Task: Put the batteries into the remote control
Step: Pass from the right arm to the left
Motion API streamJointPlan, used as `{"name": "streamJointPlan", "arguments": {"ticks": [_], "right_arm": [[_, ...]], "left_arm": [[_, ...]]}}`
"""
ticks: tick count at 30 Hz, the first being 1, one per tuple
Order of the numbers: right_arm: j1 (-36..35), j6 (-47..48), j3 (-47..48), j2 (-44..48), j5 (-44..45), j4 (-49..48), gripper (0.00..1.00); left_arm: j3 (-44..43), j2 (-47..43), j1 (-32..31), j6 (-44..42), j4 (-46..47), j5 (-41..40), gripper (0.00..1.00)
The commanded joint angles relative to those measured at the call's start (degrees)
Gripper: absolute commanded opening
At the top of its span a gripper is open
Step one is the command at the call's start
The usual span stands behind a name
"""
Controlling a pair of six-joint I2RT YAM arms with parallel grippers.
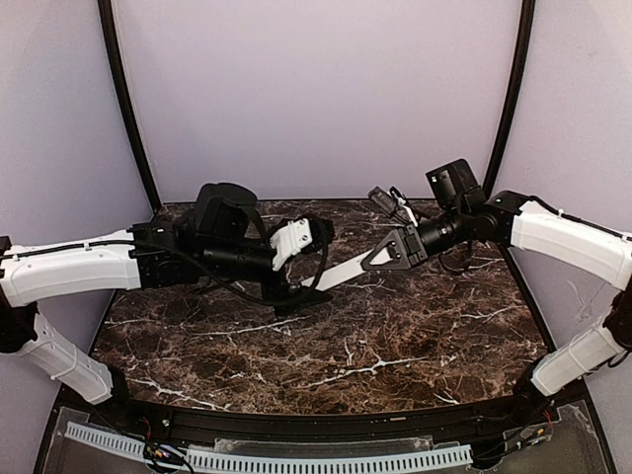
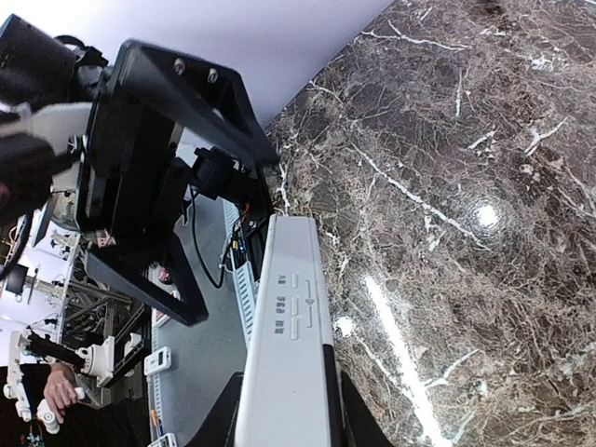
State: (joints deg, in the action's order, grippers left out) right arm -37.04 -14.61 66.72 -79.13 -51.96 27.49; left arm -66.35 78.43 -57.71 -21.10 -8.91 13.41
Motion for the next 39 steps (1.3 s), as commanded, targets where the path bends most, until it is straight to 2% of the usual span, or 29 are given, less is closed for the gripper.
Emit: {"name": "streamJointPlan", "arguments": {"ticks": [1,8,13,16,17,19,21,23,25,27,31,34,39], "right_arm": [[0.2,-3.9,-0.7,-1.3,-3.0,-4.3,0.00],[0.3,-6.1,-0.9,-2.8,-4.9,-5.4,0.00],[0.4,-6.8,-0.9,-3.5,-6.3,-6.0,0.00],[0.8,-6.3,-0.9,-3.4,-7.2,-6.3,0.00],[0.9,-5.9,-1.0,-3.3,-7.9,-6.7,0.07],[1.5,-4.7,-1.5,-2.4,-8.2,-7.8,0.40],[2.5,-1.8,-2.2,-0.9,-8.2,-9.1,0.63],[3.1,2.3,-3.0,0.9,-6.7,-10.4,0.75],[3.2,6.8,-5.1,3.4,-3.8,-12.5,0.78],[3.2,10.1,-7.5,5.1,-2.8,-15.6,0.79],[3.2,13.6,-12.9,8.7,-4.6,-24.2,0.78],[3.2,14.3,-15.4,10.2,-6.3,-29.1,0.79],[2.3,16.7,-13.1,9.3,-7.5,-28.1,0.77]], "left_arm": [[-3.0,4.3,-3.1,-6.1,-2.1,-12.2,0.94],[-6.7,8.6,-5.1,-9.2,-3.8,-14.8,0.75],[-7.5,10.1,-5.6,-10.6,-3.9,-19.4,0.47],[-7.5,10.1,-5.7,-10.6,-4.1,-21.2,0.36],[-7.5,10.0,-5.7,-10.3,-4.5,-21.1,0.30],[-7.5,9.7,-5.5,-9.2,-5.1,-20.1,0.21],[-7.7,9.1,-4.9,-7.5,-5.9,-17.4,0.13],[-7.6,7.9,-3.1,-4.9,-6.8,-11.4,0.08],[-7.3,6.2,-1.1,-2.5,-7.3,-4.4,0.05],[-6.8,4.7,1.0,-0.3,-7.3,3.9,0.03],[-5.9,2.7,5.5,4.4,-6.8,14.5,0.02],[-5.4,2.2,6.4,6.3,-6.5,18.2,0.02],[-5.4,2.7,6.4,8.7,-5.1,23.1,0.02]]}}
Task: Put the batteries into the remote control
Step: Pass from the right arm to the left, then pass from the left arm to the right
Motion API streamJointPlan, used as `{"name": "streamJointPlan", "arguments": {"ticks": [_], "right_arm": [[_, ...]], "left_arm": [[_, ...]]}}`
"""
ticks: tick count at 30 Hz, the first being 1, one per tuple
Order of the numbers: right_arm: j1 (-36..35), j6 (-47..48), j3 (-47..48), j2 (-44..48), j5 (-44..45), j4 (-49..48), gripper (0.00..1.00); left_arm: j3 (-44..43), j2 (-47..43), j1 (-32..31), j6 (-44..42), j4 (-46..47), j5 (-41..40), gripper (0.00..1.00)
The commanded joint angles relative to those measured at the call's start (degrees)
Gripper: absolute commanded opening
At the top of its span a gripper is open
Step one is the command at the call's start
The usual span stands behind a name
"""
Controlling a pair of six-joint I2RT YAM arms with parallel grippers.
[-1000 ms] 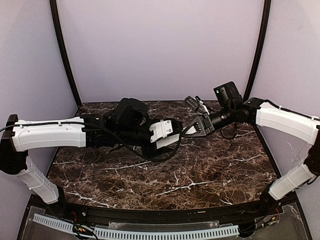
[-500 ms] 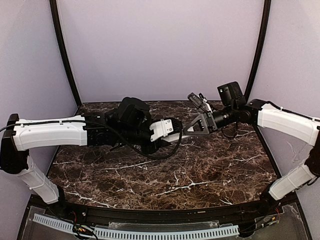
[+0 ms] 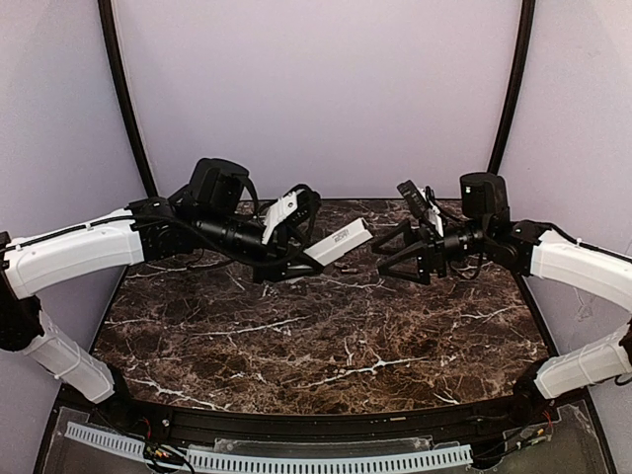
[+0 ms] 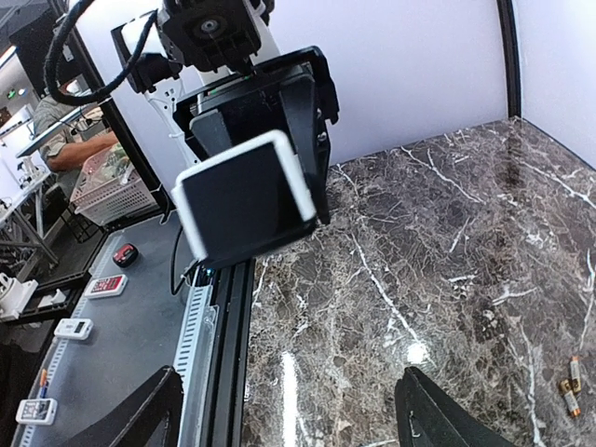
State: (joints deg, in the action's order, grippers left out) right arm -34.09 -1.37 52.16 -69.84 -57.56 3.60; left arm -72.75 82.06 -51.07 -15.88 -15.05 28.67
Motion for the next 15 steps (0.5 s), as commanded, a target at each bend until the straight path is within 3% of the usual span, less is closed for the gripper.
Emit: {"name": "streamJointPlan", "arguments": {"ticks": [1,15], "right_arm": [[-1.0,3.7,1.8,-0.1,-1.7,-4.2,0.77],[-6.5,10.8,8.7,-2.0,0.6,2.8,0.65]], "left_arm": [[0.9,-0.8,-0.3,3.6,1.1,8.1,0.02],[-1.3,2.8,-0.2,5.7,-0.8,11.6,0.02]]}}
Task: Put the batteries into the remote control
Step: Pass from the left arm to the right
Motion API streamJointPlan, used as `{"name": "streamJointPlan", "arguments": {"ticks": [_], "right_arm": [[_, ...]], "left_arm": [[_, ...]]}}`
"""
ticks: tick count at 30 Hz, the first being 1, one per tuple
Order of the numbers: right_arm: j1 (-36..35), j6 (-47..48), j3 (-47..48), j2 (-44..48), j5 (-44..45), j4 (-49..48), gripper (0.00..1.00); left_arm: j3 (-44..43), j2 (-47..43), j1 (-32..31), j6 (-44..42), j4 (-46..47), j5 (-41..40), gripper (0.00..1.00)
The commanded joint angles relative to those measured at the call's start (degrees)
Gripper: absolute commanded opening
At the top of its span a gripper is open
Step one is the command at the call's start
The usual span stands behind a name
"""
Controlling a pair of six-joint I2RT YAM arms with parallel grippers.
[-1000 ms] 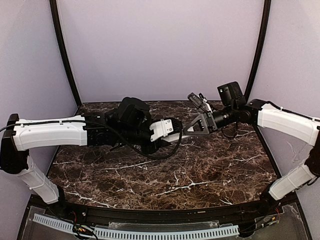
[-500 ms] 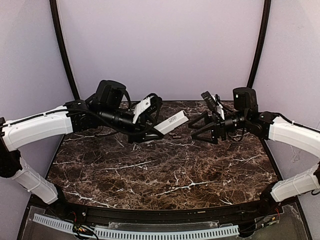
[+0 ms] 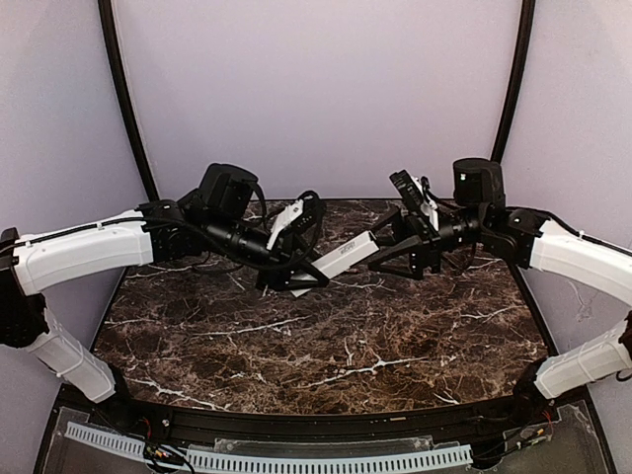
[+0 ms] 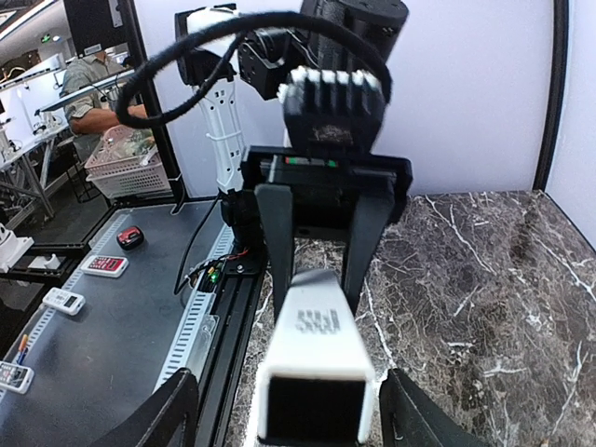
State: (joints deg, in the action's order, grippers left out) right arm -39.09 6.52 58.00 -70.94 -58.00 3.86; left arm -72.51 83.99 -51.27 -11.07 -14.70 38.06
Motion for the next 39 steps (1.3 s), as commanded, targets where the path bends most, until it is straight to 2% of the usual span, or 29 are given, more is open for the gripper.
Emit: {"name": "streamJointPlan", "arguments": {"ticks": [1,7,10,13,15,25,32,37,39], "right_arm": [[-1.7,3.3,3.3,-1.2,1.3,3.2,0.63],[-2.7,4.5,4.4,-2.6,2.4,5.8,0.52],[-2.9,5.1,4.5,-3.3,2.6,6.8,0.52],[-3.0,5.9,4.3,-3.7,3.1,7.5,0.58],[-3.2,5.9,4.2,-3.8,3.5,7.6,0.58],[-3.7,6.2,4.5,-3.6,4.3,8.2,0.28],[-3.7,6.1,4.7,-3.1,4.1,8.1,0.03],[-3.6,5.5,4.4,-2.0,5.2,7.3,0.00],[-3.4,5.2,4.2,-1.4,5.5,6.9,0.00]], "left_arm": [[-1.6,1.1,0.0,0.9,-1.4,2.1,0.02],[-2.0,1.2,0.0,0.4,-1.7,1.6,0.02],[-2.0,1.2,0.0,0.1,-1.7,1.8,0.02],[-2.0,1.2,0.0,0.0,-1.6,3.3,0.02],[-2.1,1.2,0.0,0.0,-1.7,3.6,0.02],[-2.3,1.5,0.0,-0.6,-2.4,2.7,0.01],[-2.4,1.4,0.1,-0.9,-3.8,1.7,0.05],[-2.1,1.1,0.3,-1.8,-5.6,1.2,0.16],[-1.8,0.8,0.4,-2.2,-6.2,1.1,0.17]]}}
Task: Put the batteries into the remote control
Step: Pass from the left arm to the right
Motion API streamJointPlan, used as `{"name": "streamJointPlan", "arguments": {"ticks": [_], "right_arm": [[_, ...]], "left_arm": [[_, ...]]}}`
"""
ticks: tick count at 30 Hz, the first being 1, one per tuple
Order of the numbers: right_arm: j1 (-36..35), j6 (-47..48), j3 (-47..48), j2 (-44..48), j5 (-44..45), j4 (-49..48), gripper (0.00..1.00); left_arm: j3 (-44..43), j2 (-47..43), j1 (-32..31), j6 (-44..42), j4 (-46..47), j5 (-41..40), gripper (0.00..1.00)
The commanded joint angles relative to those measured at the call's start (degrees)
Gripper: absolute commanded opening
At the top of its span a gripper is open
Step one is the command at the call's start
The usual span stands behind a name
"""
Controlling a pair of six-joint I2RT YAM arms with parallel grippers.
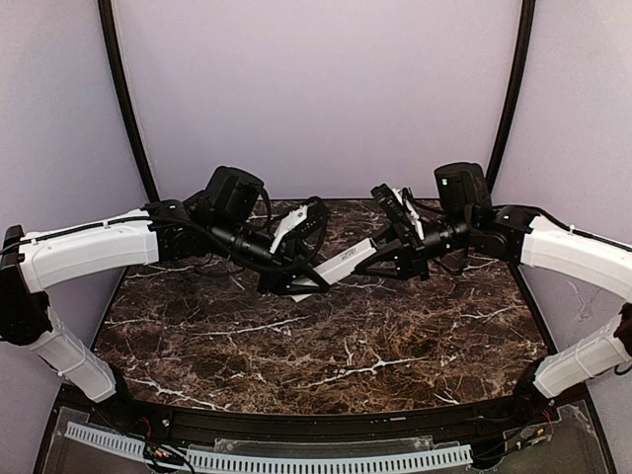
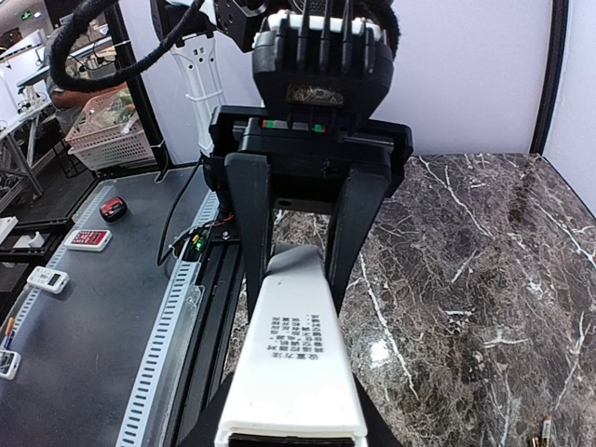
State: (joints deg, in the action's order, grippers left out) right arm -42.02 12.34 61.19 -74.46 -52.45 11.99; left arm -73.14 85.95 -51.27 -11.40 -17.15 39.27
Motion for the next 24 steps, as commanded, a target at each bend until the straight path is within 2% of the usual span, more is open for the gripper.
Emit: {"name": "streamJointPlan", "arguments": {"ticks": [1,9,21,24], "right_arm": [[-0.4,-0.6,1.0,2.4,-0.1,-1.3,0.00],[0.7,-0.8,0.4,3.7,-0.3,-1.6,0.00],[0.9,-1.0,0.0,2.6,-1.2,-2.1,0.00],[0.9,-1.1,-0.1,2.3,-1.2,-2.2,0.00]], "left_arm": [[-0.9,-1.3,0.4,-2.0,-4.1,-0.2,0.18],[0.0,-2.1,0.9,-2.4,-5.1,-0.2,0.23],[-0.6,-2.6,1.0,-3.1,-5.3,-0.4,0.41],[-0.5,-2.8,1.0,-3.1,-4.9,-0.5,0.42]]}}
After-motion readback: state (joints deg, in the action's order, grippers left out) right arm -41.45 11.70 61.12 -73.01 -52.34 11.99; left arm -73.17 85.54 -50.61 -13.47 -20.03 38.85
